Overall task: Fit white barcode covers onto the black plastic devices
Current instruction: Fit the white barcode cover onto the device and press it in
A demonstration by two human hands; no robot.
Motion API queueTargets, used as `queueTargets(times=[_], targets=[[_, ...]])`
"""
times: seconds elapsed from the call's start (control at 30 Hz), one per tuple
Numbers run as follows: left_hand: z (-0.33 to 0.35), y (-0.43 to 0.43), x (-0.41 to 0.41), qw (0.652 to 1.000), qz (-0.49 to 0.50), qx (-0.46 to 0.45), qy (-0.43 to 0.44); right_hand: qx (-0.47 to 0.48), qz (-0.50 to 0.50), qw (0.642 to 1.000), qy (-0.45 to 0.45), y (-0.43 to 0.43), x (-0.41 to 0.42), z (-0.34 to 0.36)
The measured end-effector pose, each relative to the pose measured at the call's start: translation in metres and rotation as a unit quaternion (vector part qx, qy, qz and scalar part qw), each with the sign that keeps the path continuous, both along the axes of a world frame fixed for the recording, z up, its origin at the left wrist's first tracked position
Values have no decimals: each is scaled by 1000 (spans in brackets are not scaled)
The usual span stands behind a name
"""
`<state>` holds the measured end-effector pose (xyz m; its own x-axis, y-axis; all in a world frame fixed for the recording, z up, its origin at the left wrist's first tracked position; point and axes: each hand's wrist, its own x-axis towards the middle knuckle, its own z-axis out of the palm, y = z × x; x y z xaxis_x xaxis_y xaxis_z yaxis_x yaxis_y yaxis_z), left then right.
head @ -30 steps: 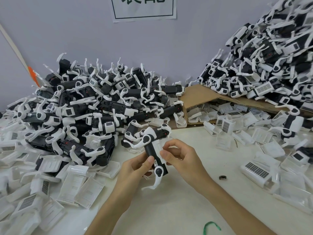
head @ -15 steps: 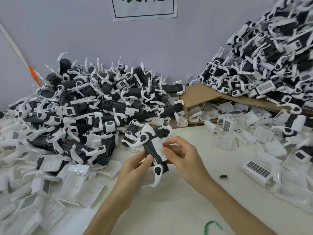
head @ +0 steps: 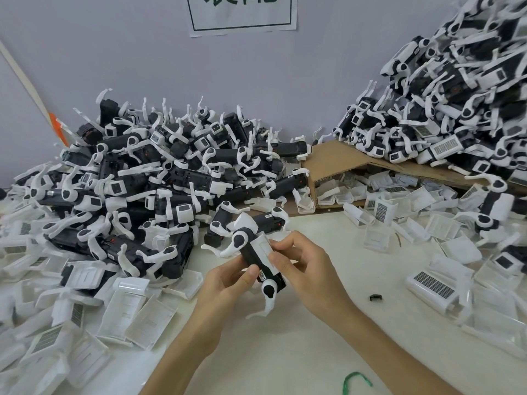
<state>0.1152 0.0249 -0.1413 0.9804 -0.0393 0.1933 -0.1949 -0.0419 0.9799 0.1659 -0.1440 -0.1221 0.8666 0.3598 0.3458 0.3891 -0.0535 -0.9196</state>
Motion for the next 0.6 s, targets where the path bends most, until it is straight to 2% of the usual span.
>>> queueTargets(times=[0.17, 0.27, 0.47, 0.6], targets=[[0, 0, -1, 1000, -1, 9, -8, -29, 19, 999, 15, -2, 0, 1], [2, 0, 0, 1000, 0, -27, 4, -17, 12, 1000, 7, 1, -2, 2], [11, -10, -3, 995, 19, -98, -5, -37, -35, 986, -156, 13, -20, -2], [12, -6, -2, 983, 11, -178, 35, -42, -51, 979, -192, 13, -23, 3]])
